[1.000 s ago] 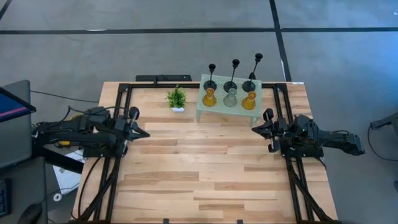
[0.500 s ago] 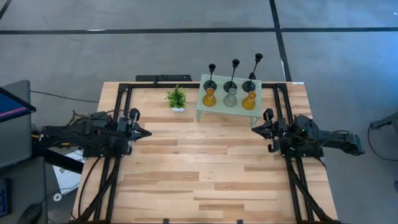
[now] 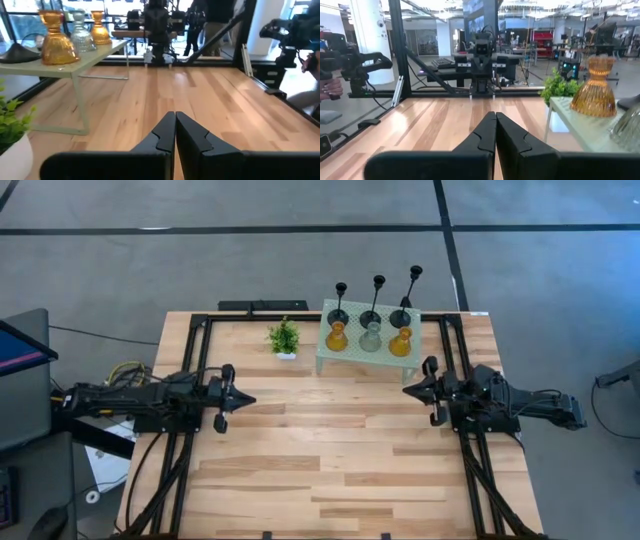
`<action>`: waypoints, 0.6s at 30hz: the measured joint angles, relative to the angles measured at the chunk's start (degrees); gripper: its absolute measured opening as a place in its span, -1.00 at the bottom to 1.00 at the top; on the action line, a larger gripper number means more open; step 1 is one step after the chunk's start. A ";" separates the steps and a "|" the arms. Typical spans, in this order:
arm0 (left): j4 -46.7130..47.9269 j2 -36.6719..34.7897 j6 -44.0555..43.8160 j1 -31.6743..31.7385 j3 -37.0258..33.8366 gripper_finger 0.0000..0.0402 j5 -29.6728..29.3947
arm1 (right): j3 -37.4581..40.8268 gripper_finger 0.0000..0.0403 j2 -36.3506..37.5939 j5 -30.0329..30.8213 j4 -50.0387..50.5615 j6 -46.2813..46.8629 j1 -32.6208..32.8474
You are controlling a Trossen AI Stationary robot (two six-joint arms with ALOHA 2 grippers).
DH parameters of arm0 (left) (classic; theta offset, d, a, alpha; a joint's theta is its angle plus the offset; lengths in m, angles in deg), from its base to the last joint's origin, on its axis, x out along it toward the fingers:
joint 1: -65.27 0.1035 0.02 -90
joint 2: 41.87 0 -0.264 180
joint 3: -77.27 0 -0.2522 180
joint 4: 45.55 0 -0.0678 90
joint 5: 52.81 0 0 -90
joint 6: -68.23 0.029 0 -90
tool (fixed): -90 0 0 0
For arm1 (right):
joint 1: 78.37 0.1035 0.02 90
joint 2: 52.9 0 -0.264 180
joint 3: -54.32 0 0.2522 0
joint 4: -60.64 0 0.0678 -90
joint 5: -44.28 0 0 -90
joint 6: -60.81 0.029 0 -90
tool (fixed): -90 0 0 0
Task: Pick & Place candle stick holders
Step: Return to Home Position
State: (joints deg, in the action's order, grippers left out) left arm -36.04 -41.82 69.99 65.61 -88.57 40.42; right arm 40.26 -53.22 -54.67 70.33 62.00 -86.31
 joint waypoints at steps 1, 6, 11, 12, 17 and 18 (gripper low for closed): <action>-0.09 -0.03 -0.41 0.00 -0.01 -0.94 -0.37 | 0.00 -1.00 0.00 0.00 0.34 0.71 0.00; -0.24 -0.02 1.17 0.00 -0.01 -0.94 -0.68 | 0.00 -1.00 -0.02 0.02 1.86 8.20 0.00; -0.28 0.00 -0.79 0.00 -0.01 -0.94 -0.66 | 0.02 -1.00 0.00 0.01 1.84 10.74 0.00; -0.29 0.00 -0.72 0.00 -0.01 -0.94 -0.66 | 0.02 -1.00 0.00 0.00 1.84 10.75 0.00; -0.33 0.00 -0.68 0.00 -0.01 -0.94 -0.66 | 0.02 -1.00 0.00 0.01 1.84 10.88 0.00; -0.35 0.00 -0.66 0.00 -0.01 -0.94 -0.66 | 0.02 -1.00 0.00 0.00 1.84 10.88 0.00</action>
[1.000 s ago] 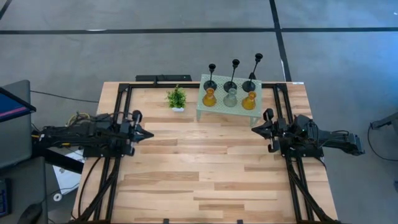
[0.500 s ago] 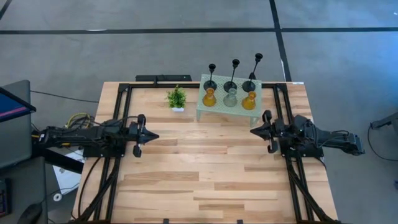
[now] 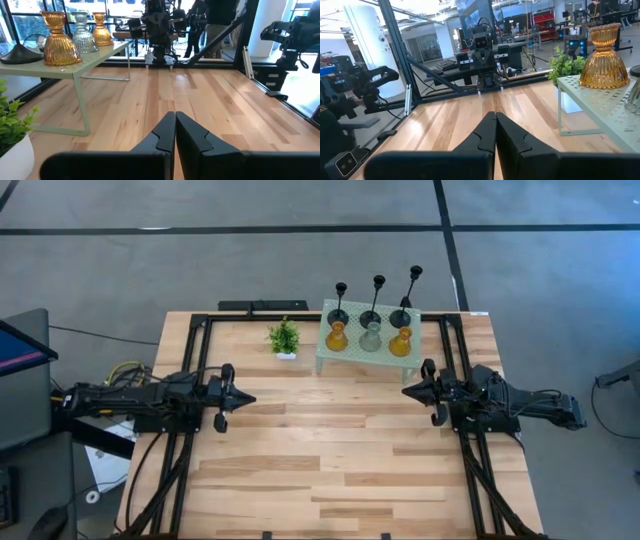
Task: Pick & Place candle stick holders
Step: Return to Home Position
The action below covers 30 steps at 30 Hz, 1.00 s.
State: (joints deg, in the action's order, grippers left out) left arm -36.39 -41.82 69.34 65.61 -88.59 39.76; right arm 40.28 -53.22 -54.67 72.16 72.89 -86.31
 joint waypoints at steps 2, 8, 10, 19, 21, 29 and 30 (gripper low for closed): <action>-0.04 0.00 0.08 0.00 0.00 -0.94 0.00 | 0.00 -1.00 0.00 0.02 0.00 0.00 0.00; -0.22 0.09 0.08 -0.01 0.00 -0.94 0.00 | 0.00 -1.00 0.00 0.01 0.00 0.00 0.00; -0.24 0.09 0.08 0.00 0.00 -0.94 0.00 | 0.00 -1.00 0.00 0.01 0.00 0.00 0.00; -0.41 0.09 0.08 0.00 0.04 -0.94 0.01 | 0.00 -1.00 0.00 0.01 0.00 0.00 -0.02; -0.42 0.09 0.08 0.00 0.04 -0.94 0.02 | 0.00 -1.00 0.00 0.01 -0.01 0.00 0.00; -0.61 0.09 0.08 0.00 0.04 -0.94 0.02 | 0.00 -1.00 0.00 0.00 -0.02 0.00 0.00; -0.61 0.09 0.08 0.00 0.04 -0.94 0.02 | 0.00 -1.00 0.00 0.01 -0.02 0.00 0.00</action>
